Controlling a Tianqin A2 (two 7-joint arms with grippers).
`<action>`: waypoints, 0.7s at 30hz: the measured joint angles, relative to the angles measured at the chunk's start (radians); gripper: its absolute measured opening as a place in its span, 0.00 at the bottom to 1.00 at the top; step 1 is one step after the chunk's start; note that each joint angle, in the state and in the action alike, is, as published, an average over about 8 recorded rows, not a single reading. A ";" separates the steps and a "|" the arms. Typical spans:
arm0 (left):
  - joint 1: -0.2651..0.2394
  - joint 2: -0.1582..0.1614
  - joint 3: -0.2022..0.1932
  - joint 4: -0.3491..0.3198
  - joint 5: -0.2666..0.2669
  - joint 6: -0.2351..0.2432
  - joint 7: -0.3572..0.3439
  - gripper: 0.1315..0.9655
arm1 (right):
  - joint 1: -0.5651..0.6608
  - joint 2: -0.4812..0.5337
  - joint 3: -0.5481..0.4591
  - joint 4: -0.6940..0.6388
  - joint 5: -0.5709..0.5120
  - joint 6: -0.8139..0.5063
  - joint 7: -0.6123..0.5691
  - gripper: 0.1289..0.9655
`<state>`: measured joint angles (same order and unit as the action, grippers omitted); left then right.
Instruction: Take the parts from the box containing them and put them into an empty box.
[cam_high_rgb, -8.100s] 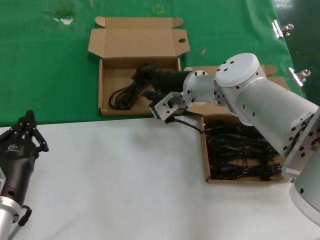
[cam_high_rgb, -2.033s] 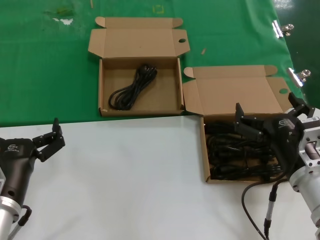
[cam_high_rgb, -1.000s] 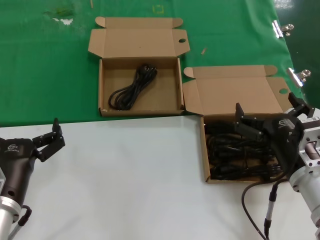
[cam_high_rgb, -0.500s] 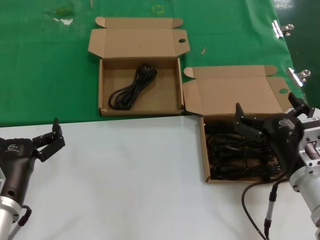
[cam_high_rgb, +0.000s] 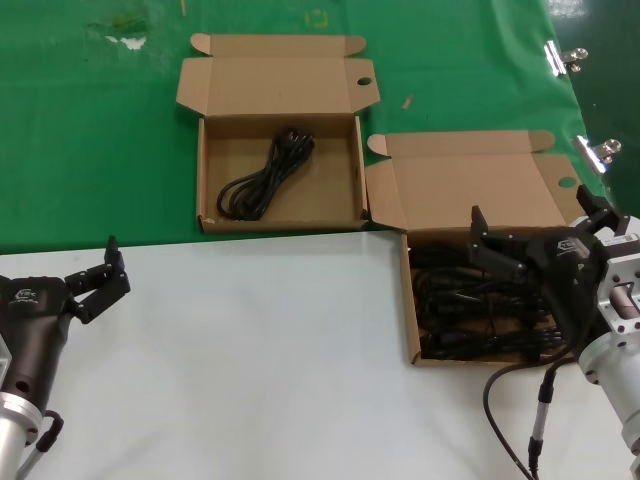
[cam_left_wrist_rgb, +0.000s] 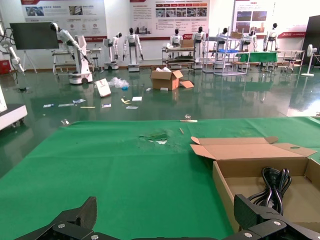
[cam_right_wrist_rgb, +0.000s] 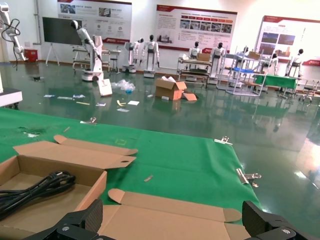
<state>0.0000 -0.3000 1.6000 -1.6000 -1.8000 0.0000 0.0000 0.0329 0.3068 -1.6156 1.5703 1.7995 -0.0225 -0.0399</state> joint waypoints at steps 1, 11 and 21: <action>0.000 0.000 0.000 0.000 0.000 0.000 0.000 1.00 | 0.000 0.000 0.000 0.000 0.000 0.000 0.000 1.00; 0.000 0.000 0.000 0.000 0.000 0.000 0.000 1.00 | 0.000 0.000 0.000 0.000 0.000 0.000 0.000 1.00; 0.000 0.000 0.000 0.000 0.000 0.000 0.000 1.00 | 0.000 0.000 0.000 0.000 0.000 0.000 0.000 1.00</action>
<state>0.0000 -0.3000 1.6000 -1.6000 -1.8000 0.0000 0.0000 0.0329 0.3068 -1.6156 1.5703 1.7995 -0.0225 -0.0399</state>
